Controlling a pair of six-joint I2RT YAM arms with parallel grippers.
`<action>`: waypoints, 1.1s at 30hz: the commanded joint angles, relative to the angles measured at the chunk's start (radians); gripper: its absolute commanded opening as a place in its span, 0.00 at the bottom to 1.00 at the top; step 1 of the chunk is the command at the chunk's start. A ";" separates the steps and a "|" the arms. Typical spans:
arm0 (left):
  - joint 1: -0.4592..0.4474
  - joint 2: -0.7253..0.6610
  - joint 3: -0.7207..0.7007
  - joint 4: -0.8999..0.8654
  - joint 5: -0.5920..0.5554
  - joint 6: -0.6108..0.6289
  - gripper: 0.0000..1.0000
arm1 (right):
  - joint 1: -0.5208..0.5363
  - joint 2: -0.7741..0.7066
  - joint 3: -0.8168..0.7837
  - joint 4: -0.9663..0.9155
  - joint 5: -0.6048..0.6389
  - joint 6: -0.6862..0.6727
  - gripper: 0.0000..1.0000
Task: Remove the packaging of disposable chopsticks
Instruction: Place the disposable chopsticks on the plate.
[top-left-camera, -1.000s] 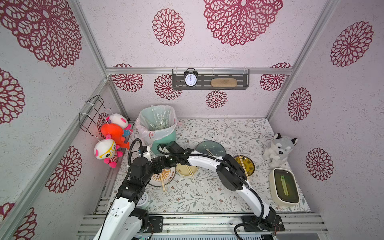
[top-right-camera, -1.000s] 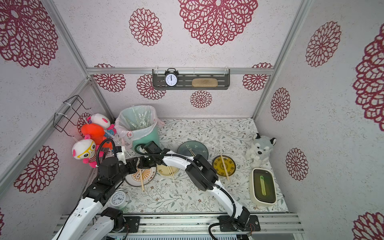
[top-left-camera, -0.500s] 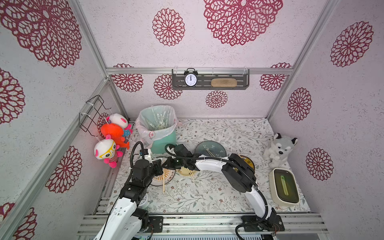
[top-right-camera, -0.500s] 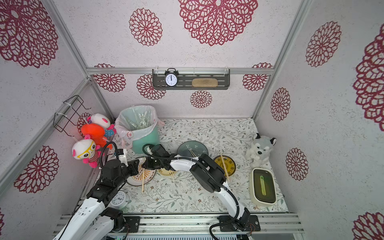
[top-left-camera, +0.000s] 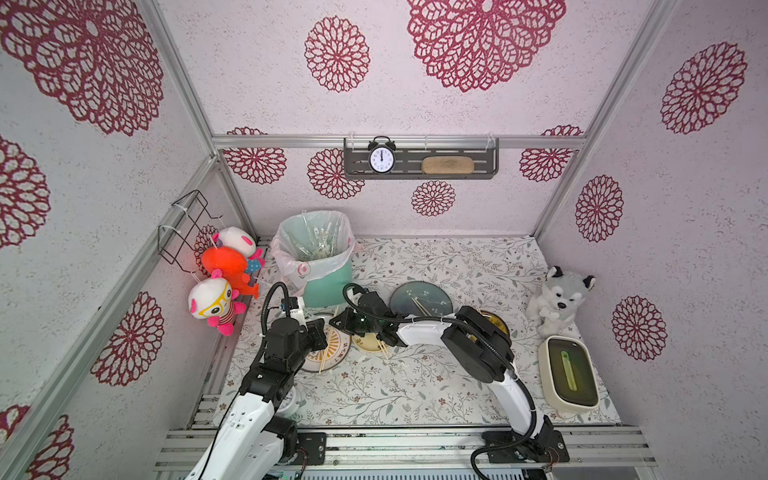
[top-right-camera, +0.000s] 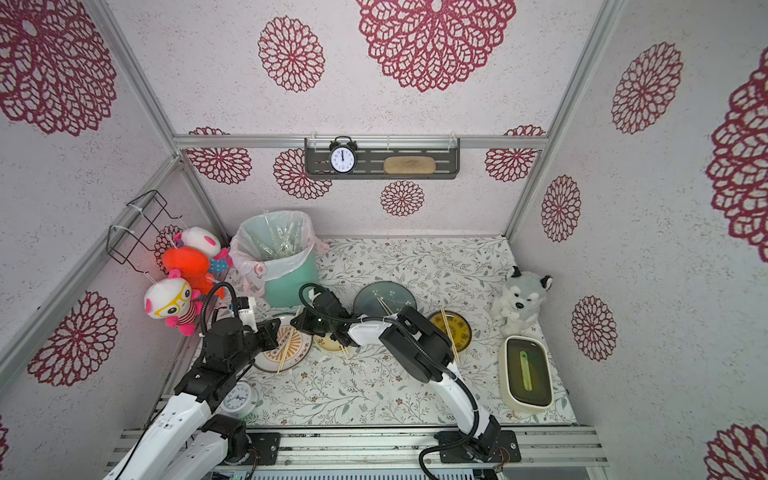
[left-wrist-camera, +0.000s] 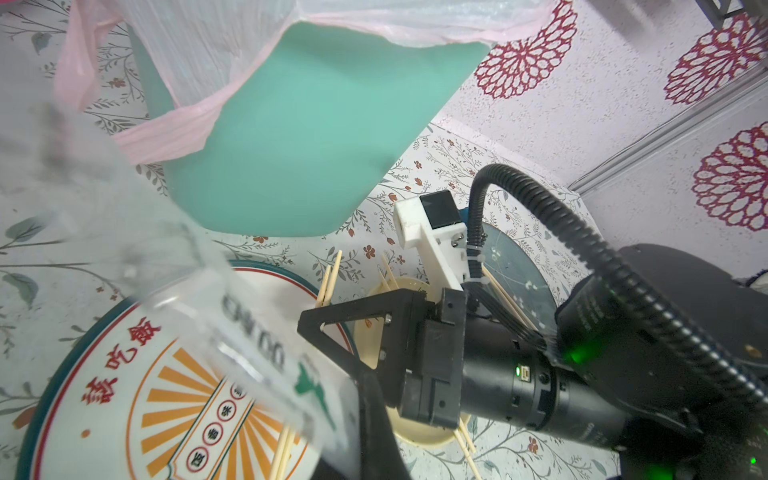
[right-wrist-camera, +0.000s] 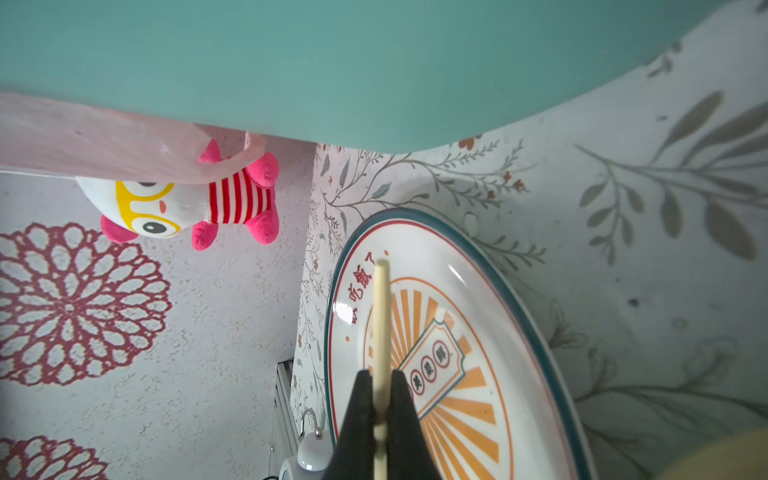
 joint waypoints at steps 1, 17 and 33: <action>-0.009 0.002 -0.008 0.029 0.004 -0.009 0.00 | -0.005 -0.019 0.040 0.034 0.044 0.014 0.00; -0.010 0.009 -0.008 0.027 0.015 -0.012 0.00 | -0.003 -0.030 -0.044 0.121 0.036 0.083 0.00; -0.011 -0.004 -0.005 -0.005 -0.005 -0.004 0.00 | 0.005 -0.071 -0.077 0.128 -0.011 0.089 0.00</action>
